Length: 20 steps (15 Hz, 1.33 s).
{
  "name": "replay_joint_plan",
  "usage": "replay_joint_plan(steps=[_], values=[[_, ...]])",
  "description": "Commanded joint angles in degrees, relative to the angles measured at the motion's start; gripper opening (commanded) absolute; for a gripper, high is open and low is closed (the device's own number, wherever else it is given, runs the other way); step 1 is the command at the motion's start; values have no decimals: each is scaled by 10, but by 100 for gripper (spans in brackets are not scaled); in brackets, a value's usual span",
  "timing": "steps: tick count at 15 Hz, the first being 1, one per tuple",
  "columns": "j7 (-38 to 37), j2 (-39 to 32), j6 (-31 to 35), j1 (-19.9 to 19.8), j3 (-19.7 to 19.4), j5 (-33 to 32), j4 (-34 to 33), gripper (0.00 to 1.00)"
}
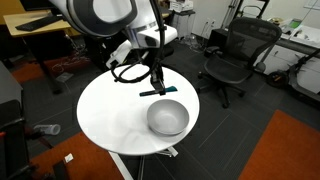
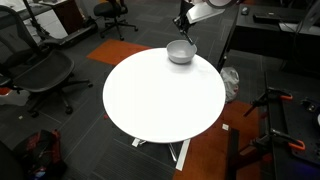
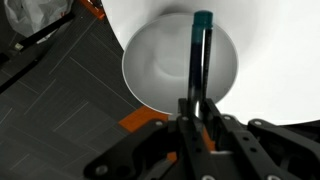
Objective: Put the pen in the grey bowl
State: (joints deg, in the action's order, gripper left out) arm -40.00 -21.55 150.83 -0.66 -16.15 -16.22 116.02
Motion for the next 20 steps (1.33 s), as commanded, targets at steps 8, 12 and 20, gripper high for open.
replay_joint_plan(steps=[8,12,20], values=[[23,-72,-46,-15,2,65,-98,5],[27,-86,-69,-22,3,90,-117,5],[28,-95,-78,-35,6,123,-128,73]])
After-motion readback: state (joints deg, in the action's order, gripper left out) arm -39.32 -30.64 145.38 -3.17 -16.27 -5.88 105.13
